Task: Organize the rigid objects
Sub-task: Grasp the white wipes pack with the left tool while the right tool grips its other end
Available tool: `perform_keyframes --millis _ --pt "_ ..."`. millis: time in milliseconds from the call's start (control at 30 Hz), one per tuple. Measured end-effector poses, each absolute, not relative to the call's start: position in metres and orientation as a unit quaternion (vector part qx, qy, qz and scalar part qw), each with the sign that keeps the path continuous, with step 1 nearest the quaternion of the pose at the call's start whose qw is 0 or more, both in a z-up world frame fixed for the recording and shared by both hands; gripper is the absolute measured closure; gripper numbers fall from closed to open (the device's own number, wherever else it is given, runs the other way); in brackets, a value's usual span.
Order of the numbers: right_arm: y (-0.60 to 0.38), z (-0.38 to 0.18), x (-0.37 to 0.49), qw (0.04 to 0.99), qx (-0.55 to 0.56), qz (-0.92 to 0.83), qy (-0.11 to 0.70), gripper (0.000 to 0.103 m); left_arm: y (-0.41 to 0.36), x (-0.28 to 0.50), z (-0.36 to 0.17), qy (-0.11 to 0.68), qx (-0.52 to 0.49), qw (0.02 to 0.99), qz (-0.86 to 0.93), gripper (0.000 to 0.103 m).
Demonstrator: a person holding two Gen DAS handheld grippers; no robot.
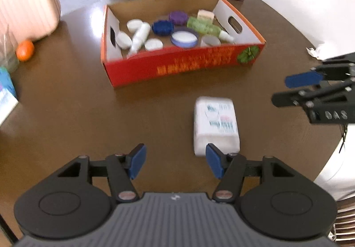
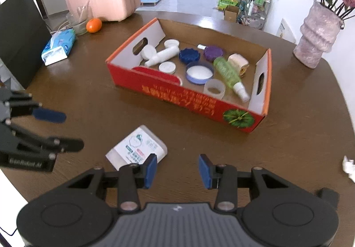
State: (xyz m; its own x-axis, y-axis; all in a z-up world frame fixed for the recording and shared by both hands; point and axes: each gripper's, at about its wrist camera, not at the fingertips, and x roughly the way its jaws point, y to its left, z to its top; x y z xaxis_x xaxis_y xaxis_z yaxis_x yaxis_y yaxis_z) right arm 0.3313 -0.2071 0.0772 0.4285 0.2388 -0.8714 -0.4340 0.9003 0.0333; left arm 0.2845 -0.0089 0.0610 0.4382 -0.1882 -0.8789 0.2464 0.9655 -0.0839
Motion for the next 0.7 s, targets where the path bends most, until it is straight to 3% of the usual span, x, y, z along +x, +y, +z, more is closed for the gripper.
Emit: perform_keyframes --millis 300,700 --pt "-0.202 0.024 0.343 0.850 -0.080 0.216 0.473 0.063 -0.017 0.256 0.014 0.498 -0.023 0.855 -0.145 0.041" --pt "-0.205 -0.012 0.388 0.820 0.057 0.296 0.486 0.064 -0.009 0.282 0.002 0.490 -0.118 0.847 -0.170 0.046"
